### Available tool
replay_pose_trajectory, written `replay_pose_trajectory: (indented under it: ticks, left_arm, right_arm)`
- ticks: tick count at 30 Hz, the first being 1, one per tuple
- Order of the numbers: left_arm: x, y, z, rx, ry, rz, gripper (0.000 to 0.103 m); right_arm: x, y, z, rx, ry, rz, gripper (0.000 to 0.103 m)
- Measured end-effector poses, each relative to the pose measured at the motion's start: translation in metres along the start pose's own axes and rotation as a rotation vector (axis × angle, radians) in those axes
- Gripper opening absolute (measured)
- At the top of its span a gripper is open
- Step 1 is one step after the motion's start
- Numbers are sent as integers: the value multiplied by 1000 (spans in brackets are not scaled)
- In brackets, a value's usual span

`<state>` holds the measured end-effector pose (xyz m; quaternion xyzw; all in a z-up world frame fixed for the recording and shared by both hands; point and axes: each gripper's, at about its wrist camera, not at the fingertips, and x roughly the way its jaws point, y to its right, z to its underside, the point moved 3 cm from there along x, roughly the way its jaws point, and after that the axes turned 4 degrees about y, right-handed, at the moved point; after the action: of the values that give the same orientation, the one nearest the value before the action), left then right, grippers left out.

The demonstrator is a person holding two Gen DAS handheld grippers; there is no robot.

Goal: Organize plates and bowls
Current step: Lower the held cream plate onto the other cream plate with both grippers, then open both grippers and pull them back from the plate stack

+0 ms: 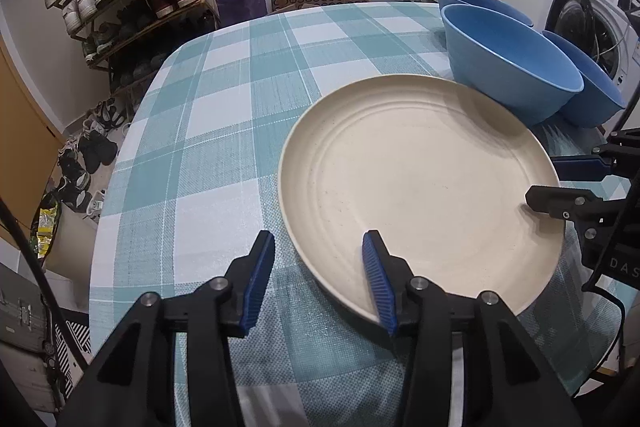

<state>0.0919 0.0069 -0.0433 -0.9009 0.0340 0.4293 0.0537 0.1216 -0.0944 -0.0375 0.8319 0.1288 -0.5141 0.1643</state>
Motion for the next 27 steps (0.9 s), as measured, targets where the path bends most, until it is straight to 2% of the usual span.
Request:
replay_pose_trajectory:
  ticks: [4, 9, 13, 16, 18, 22, 24, 27]
  left_arm:
    - [3, -2, 0, -11, -3, 0, 51]
    - [3, -3, 0, -20, -4, 11, 53]
    - [-5, -6, -4, -43, 26, 32, 55]
    - [-14, -8, -8, -71, 46, 54, 59]
    - [-21, -9, -10, -82, 64, 60, 80]
    - [-41, -5, -15, -85, 123, 116, 90]
    - [-48, -4, -18, -94, 143, 142, 103]
    - [-58, -4, -21, -119, 174, 182, 103]
  right_arm:
    - [3, 4, 1, 13, 7, -14, 32]
    - [3, 2, 1, 4, 13, -24, 38]
    - [-2, 1, 1, 14, 44, -59, 67]
    - [-9, 4, 0, 32, 73, -76, 73]
    - [-16, 5, -1, 38, 102, -91, 78]
    - [-30, 11, -2, 64, 159, -120, 87]
    - [-38, 15, -3, 75, 181, -132, 89]
    - [-49, 21, -3, 83, 215, -127, 97]
